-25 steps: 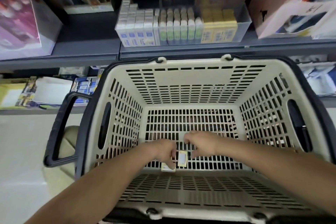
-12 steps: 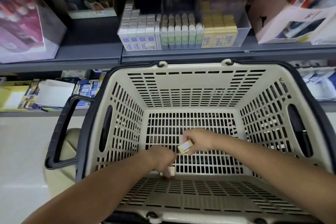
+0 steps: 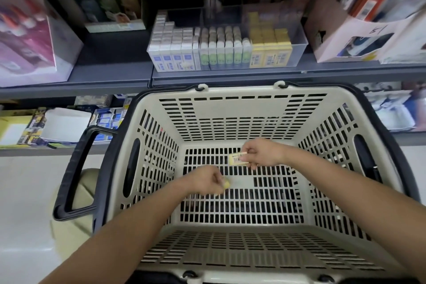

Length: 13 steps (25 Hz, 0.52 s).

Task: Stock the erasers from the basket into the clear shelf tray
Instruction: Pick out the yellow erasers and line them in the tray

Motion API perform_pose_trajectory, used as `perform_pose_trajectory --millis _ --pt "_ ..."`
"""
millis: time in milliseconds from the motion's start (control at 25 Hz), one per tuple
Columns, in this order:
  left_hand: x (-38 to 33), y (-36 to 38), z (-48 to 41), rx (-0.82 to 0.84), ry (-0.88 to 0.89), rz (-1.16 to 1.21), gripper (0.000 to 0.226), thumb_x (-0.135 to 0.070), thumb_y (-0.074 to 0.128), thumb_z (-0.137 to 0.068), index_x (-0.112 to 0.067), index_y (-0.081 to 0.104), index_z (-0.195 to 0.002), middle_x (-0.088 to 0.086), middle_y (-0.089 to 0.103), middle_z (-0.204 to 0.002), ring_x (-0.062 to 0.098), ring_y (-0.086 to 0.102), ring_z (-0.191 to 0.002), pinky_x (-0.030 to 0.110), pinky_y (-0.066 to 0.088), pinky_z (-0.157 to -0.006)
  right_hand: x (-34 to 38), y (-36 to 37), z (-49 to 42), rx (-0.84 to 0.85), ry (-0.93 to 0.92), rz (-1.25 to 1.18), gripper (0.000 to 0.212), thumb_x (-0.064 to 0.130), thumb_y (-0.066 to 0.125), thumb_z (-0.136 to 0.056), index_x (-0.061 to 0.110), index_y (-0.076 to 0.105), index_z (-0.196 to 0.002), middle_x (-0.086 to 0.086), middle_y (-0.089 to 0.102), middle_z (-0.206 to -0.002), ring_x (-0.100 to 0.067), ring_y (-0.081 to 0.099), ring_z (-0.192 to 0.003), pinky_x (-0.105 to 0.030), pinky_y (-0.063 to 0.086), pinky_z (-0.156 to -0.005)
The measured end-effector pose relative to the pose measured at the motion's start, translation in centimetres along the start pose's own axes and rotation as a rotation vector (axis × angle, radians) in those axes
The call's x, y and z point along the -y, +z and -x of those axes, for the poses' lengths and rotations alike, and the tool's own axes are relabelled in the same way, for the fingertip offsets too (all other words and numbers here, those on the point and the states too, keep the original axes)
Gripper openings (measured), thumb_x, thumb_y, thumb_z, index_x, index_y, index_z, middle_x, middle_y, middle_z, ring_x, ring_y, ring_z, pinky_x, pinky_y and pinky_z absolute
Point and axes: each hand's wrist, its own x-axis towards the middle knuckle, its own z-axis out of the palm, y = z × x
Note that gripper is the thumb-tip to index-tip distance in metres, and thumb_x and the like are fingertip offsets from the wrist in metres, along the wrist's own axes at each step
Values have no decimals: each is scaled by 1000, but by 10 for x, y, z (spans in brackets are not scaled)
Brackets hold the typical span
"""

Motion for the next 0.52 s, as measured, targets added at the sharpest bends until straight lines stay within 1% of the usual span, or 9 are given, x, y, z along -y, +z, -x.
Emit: perform_pose_trajectory --millis 80,160,200,240,280,360,440,520 --pt "-13 -20 3 -32 -26 475 20 -19 54 -92 -11 57 -110 4 66 -102 13 66 -84 21 54 -62 7 -22 7 -12 -26 -5 1 21 58 -90 20 58 -91 -1 66 -80 -9 59 -67 -24 48 -64" --pt "-24 -37 9 -2 6 907 21 -18 44 -97 -11 57 -111 9 69 -101 16 66 -81 21 53 -59 14 -44 16 -42 -65 -73 6 16 62 -88 21 60 -88 5 64 -76 -6 58 -67 -21 48 -65" --pt "-29 -44 13 25 44 1045 24 -18 40 -98 -10 56 -114 11 69 -102 18 65 -80 22 53 -58 16 -53 21 -54 -84 -114 7 14 62 -87 21 61 -88 6 63 -75 -6 57 -67 -18 47 -64" --pt "-33 -49 16 48 86 1115 27 -19 38 -99 -9 55 -117 12 68 -104 18 63 -79 21 52 -58 18 -61 26 -70 -99 -132 7 13 61 -87 20 62 -89 5 63 -76 -7 58 -68 -19 47 -67" --pt "-38 -52 19 56 124 1136 29 -20 38 -99 -8 53 -120 12 67 -104 17 62 -78 20 51 -58 20 -67 30 -92 -110 -136 7 13 61 -88 18 63 -93 3 65 -79 -8 59 -71 -22 49 -72" --pt "-51 -60 23 16 187 1120 26 -17 44 -97 -7 54 -119 10 68 -101 14 62 -74 19 48 -56 22 -79 39 -140 -132 -170 12 11 59 -88 13 64 -99 1 67 -85 -9 61 -75 -32 50 -83" --pt "-66 -70 27 -78 257 1092 23 -11 48 -95 -6 55 -116 7 71 -96 11 62 -67 19 45 -55 25 -91 47 -204 -173 -243 15 7 61 -87 8 64 -101 -4 69 -86 -11 62 -73 -38 50 -85" --pt "-81 -84 33 -189 348 1035 20 -10 51 -93 -9 56 -112 5 73 -93 10 63 -64 19 44 -52 27 -103 56 -253 -193 -324 17 6 64 -83 4 64 -101 -10 70 -86 -14 64 -71 -41 51 -81"
